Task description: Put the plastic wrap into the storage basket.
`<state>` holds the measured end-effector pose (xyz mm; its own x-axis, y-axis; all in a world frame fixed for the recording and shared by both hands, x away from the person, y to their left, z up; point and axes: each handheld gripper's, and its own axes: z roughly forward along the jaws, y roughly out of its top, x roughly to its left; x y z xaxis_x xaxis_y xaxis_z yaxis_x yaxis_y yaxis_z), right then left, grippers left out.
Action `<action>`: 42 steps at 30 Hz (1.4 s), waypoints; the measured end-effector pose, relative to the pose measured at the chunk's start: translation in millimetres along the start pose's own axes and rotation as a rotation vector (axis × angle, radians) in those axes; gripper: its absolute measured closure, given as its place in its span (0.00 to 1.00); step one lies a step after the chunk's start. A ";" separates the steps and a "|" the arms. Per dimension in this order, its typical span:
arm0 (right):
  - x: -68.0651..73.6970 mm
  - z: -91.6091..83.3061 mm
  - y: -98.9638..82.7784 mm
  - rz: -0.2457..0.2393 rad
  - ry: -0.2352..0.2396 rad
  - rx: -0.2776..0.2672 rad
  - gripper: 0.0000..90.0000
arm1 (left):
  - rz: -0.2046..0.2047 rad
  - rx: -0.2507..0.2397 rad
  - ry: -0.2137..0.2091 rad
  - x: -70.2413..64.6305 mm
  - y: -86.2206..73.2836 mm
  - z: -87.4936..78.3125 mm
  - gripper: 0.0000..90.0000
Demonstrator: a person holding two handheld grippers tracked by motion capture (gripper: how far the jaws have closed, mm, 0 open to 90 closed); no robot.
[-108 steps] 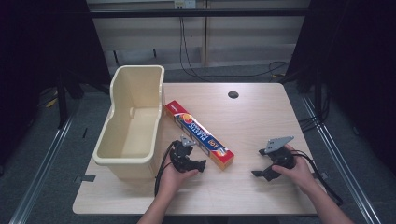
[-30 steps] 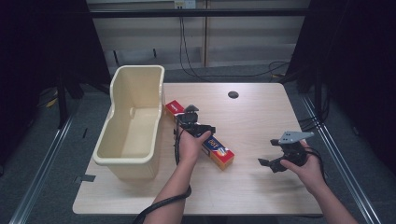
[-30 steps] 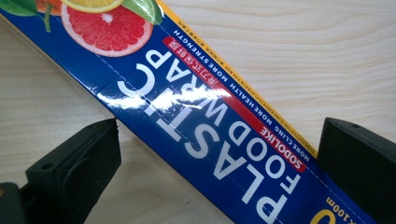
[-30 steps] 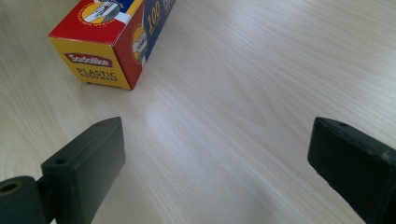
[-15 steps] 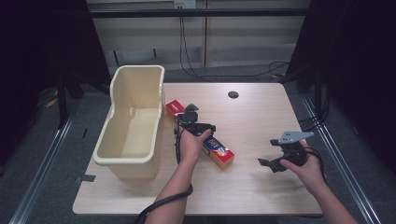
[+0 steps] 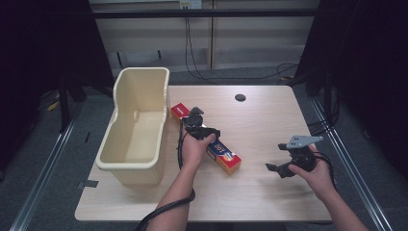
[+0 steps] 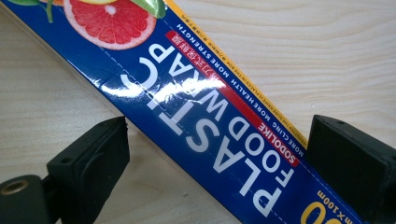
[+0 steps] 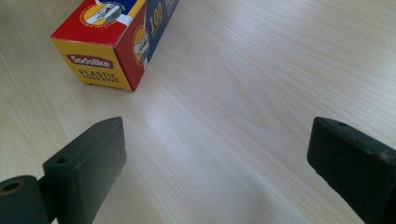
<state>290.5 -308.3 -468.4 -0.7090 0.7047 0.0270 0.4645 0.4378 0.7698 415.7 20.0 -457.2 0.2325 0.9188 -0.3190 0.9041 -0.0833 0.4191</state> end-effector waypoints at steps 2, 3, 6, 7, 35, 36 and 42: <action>0.4 0.1 0.2 -0.001 0.002 -0.005 0.05 | -0.014 -0.001 0.004 -1.2 0.1 0.3 0.06; 0.6 0.0 0.2 -0.002 -0.001 -0.006 0.05 | -0.020 -0.003 0.003 -1.5 0.1 0.9 0.06; 0.8 0.1 0.6 0.005 -0.003 -0.011 0.05 | -0.033 -0.001 0.002 -2.3 0.2 4.8 0.02; 1.0 0.1 0.7 0.006 -0.002 -0.013 0.05 | -0.045 -0.001 0.003 -3.1 0.0 6.2 0.00; 1.0 -0.3 1.7 0.010 -0.006 -0.018 0.05 | 0.169 0.167 0.041 -6.0 -3.0 -15.6 0.41; 1.3 -0.4 1.9 0.014 -0.006 -0.018 0.05 | 0.157 0.177 0.044 -6.1 -2.7 -16.1 0.41; 1.3 -0.4 2.2 0.012 -0.012 -0.020 0.05 | 0.122 0.100 0.041 -4.6 3.0 -13.3 0.30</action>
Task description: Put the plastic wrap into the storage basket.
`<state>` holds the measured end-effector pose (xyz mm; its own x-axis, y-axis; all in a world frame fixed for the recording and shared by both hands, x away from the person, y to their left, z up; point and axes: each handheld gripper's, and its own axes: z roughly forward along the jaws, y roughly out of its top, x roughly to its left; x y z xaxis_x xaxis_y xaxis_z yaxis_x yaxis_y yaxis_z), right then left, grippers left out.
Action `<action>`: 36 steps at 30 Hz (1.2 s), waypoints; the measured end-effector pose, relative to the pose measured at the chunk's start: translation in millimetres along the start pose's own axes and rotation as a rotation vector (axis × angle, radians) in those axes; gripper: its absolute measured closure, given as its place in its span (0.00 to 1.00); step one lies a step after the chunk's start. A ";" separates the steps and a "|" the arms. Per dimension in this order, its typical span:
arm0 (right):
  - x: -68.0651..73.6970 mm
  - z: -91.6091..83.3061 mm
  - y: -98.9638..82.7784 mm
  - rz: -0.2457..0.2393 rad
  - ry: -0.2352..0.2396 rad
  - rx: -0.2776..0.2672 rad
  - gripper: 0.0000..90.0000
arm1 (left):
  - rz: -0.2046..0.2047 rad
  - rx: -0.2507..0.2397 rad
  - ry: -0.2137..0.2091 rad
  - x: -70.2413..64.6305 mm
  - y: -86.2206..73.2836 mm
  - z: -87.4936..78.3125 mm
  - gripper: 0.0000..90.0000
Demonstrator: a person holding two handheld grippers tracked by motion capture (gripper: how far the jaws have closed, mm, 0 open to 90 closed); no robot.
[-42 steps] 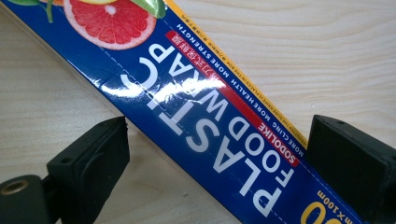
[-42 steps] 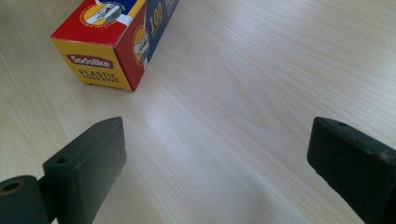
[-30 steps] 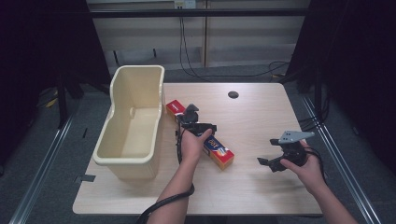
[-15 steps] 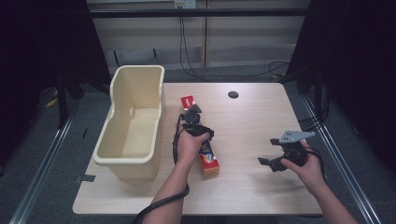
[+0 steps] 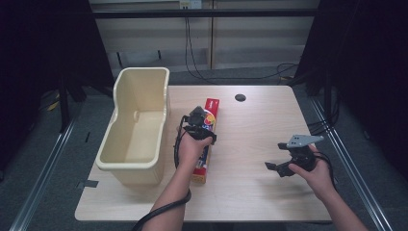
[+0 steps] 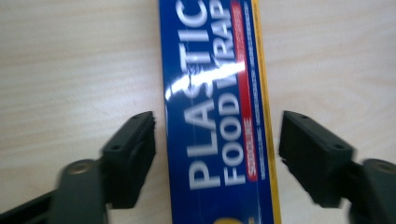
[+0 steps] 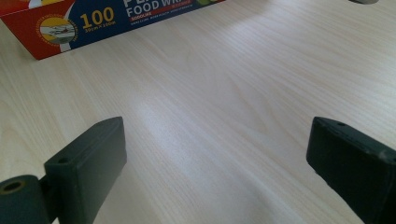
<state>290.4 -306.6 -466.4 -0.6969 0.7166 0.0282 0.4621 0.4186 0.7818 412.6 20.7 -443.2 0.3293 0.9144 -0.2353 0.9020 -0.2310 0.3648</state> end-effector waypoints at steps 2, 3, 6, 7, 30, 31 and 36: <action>-0.1 0.5 -0.1 -0.003 0.004 -0.001 0.05 | 0.019 0.004 0.004 -1.7 4.7 2.0 0.26; -0.2 0.7 -0.1 -0.002 0.008 0.000 0.05 | 0.016 0.003 0.006 -3.2 6.9 3.4 0.24; -0.8 0.7 0.0 -0.002 0.008 -0.001 0.05 | 0.014 0.007 0.019 -5.0 12.5 9.5 0.21; -1.0 0.6 -0.1 -0.001 0.010 -0.002 0.05 | 0.013 0.010 0.019 -5.2 13.9 12.0 0.20; 0.0 1.6 1.2 -0.013 0.014 0.000 0.06 | 0.065 0.136 0.085 -6.4 32.1 18.2 0.45; 0.0 1.5 1.2 -0.013 0.013 0.000 0.05 | 0.069 0.142 0.083 -7.9 33.3 15.4 0.45; -0.6 -0.4 0.8 -0.007 0.003 -0.002 0.05 | 0.075 0.158 0.060 -11.4 37.3 -1.7 0.45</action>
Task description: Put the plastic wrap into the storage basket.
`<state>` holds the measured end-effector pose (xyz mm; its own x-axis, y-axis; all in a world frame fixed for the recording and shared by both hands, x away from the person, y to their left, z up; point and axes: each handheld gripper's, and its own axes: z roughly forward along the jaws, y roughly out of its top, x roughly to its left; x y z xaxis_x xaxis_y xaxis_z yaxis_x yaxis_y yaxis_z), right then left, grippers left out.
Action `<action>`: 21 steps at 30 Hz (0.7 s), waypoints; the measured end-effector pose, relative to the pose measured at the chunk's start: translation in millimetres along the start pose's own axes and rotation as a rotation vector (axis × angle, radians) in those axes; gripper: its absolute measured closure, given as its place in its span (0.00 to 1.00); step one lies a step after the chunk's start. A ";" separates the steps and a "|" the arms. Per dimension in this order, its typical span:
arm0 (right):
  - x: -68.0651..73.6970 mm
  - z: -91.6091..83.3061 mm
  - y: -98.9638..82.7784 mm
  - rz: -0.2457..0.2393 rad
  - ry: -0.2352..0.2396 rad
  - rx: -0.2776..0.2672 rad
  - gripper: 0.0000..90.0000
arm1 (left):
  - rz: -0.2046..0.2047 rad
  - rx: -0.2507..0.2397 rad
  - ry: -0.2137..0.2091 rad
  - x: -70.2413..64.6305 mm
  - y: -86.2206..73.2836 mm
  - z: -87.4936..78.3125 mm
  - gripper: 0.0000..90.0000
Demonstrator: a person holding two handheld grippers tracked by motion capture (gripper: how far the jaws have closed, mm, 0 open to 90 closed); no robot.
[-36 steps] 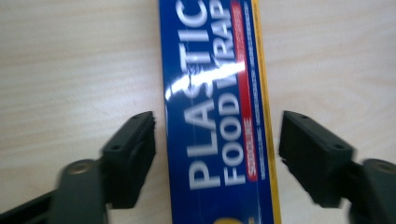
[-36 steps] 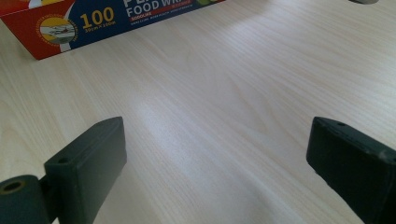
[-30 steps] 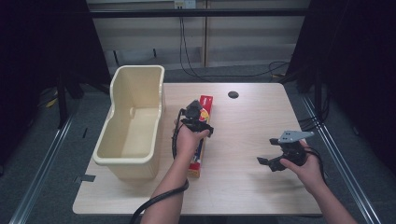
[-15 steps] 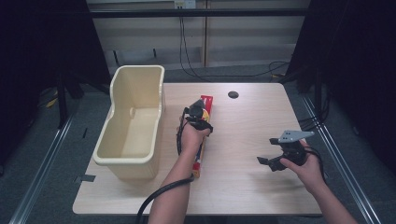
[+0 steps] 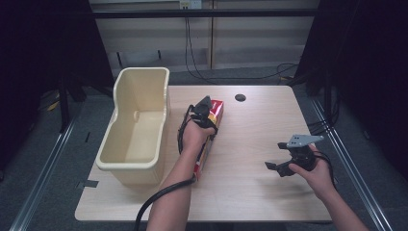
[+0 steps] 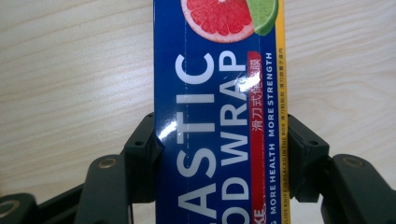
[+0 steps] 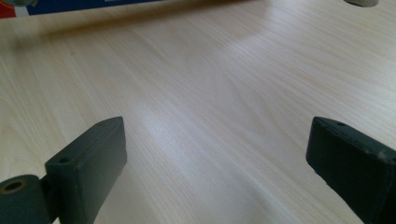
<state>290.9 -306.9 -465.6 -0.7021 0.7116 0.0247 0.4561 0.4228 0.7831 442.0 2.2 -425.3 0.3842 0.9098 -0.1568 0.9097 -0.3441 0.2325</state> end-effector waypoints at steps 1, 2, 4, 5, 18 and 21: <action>-0.3 -0.4 -0.1 -0.001 -0.002 -0.001 0.05 | 0.008 0.002 -0.005 0.1 0.2 -4.9 0.45; -0.4 -0.6 -0.2 0.000 0.003 -0.003 0.05 | 0.018 0.004 -0.003 0.2 0.6 -8.9 0.45; -0.2 -0.4 -0.3 0.003 0.002 -0.003 0.05 | 0.007 0.004 -0.016 -0.2 0.8 -15.3 0.45; -0.3 -0.5 -0.4 0.000 -0.002 0.001 0.05 | 0.011 0.010 -0.026 0.7 1.0 -20.1 0.45; -0.1 -0.4 0.1 0.002 0.002 -0.010 0.05 | 0.028 0.011 -0.052 11.6 0.1 -71.9 0.45; 0.1 -0.3 0.2 0.003 0.001 -0.010 0.05 | 0.023 0.009 -0.067 15.7 -0.3 -81.3 0.45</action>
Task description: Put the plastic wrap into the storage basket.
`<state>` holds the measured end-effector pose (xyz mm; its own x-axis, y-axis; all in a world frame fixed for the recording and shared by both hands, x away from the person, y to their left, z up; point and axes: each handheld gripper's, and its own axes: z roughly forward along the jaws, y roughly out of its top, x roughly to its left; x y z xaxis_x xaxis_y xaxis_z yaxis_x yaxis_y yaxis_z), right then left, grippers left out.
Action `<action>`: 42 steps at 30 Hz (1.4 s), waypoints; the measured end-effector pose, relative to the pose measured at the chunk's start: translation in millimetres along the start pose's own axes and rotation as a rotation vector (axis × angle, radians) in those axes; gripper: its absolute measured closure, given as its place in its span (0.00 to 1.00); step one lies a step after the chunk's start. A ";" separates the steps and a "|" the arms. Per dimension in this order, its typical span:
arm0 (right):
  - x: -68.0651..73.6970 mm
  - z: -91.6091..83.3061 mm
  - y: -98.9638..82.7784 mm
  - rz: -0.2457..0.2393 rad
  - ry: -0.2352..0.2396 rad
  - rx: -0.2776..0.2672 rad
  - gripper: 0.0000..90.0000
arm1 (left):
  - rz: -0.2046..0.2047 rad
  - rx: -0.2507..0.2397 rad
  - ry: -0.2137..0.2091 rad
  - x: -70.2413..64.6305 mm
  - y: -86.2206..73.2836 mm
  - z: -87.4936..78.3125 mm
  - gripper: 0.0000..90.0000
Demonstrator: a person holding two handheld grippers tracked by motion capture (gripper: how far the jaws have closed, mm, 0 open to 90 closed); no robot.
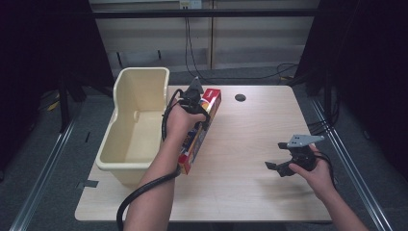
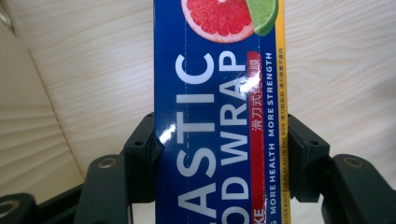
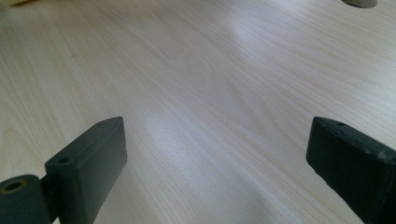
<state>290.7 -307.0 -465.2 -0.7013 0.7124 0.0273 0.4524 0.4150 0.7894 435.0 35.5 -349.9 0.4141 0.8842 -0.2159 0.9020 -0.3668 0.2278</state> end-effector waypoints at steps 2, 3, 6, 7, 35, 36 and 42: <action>0.0 -0.4 0.1 0.000 0.001 0.000 0.05 | -0.001 0.001 -0.004 1.6 -0.5 -5.8 0.45; 0.0 -0.6 0.2 0.001 0.002 0.000 0.05 | -0.005 -0.003 -0.006 1.2 -0.8 -8.4 0.45; 0.0 0.1 0.1 0.001 0.000 -0.001 0.05 | 0.010 0.001 -0.003 3.4 -0.9 -16.5 0.45; 0.2 0.2 0.2 0.004 0.005 0.002 0.05 | 0.007 0.002 0.005 3.6 -0.9 -18.4 0.45; 0.2 -0.2 0.5 0.007 0.002 0.003 0.05 | 0.003 -0.028 0.008 18.6 -5.7 -77.7 0.45; 0.3 -0.1 0.5 0.007 -0.002 0.002 0.05 | 0.007 -0.022 0.011 19.6 -5.7 -79.8 0.45; 0.0 -0.3 0.3 0.003 -0.001 0.000 0.05 | 0.001 -0.035 0.004 21.2 -7.7 -89.9 0.45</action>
<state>290.7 -307.0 -464.8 -0.6991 0.7144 0.0289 0.4547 0.4130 0.7891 425.8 83.1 -270.8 0.4146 0.8850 -0.2116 0.8966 -0.3577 0.2610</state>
